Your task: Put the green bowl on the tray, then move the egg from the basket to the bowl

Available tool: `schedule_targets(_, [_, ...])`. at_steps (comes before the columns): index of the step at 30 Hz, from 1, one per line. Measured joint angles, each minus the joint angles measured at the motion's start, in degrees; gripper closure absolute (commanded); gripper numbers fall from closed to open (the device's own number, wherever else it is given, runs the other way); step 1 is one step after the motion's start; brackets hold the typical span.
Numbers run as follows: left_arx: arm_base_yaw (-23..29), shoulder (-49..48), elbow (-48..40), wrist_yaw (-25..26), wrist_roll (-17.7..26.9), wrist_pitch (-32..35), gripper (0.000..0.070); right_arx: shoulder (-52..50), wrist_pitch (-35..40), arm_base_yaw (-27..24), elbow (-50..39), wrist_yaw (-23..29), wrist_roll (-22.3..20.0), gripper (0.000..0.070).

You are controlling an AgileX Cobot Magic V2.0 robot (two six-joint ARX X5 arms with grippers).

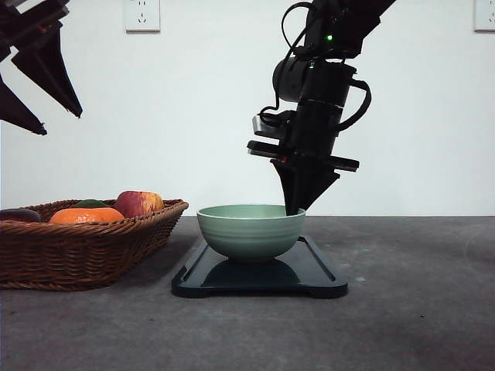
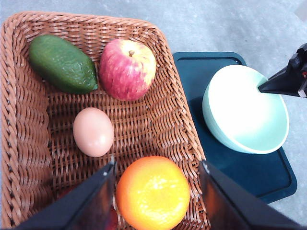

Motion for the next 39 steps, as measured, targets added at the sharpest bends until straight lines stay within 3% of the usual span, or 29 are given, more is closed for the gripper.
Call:
schedule_targets(2, [0.00, 0.00, 0.00, 0.00, 0.00, 0.00, 0.0354, 0.00, -0.02, -0.09, 0.00, 0.05, 0.00, 0.0683])
schedule_targets(6, [0.00, 0.00, 0.00, 0.00, -0.01, 0.00, 0.0354, 0.00, -0.07, -0.11, 0.00, 0.14, -0.02, 0.0536])
schedule_targets(8, [0.00, 0.00, 0.00, 0.00, 0.00, 0.00, 0.0354, 0.00, -0.17, -0.09, 0.00, 0.12, -0.02, 0.0499])
schedule_targets(18, [0.00, 0.00, 0.00, 0.00, 0.00, 0.00, 0.0354, -2.98, -1.72, -0.12, 0.00, 0.20, -0.01, 0.0498])
schedule_targets(24, [0.00, 0.00, 0.00, -0.21, 0.00, 0.80, 0.0353, -11.41, 5.56, -0.09, -1.80, -0.71, -0.02, 0.0498])
schedule_targets(28, [0.00, 0.00, 0.00, -0.22, 0.01, 1.20, 0.0353, -17.46, 12.82, -0.08, -10.75, -0.80, -0.02, 0.0499])
schedule_targets(39, [0.00, 0.00, 0.00, -0.22, 0.00, 1.29, 0.0353, -39.73, 36.79, -0.24, -46.05, -0.91, -0.02, 0.0499])
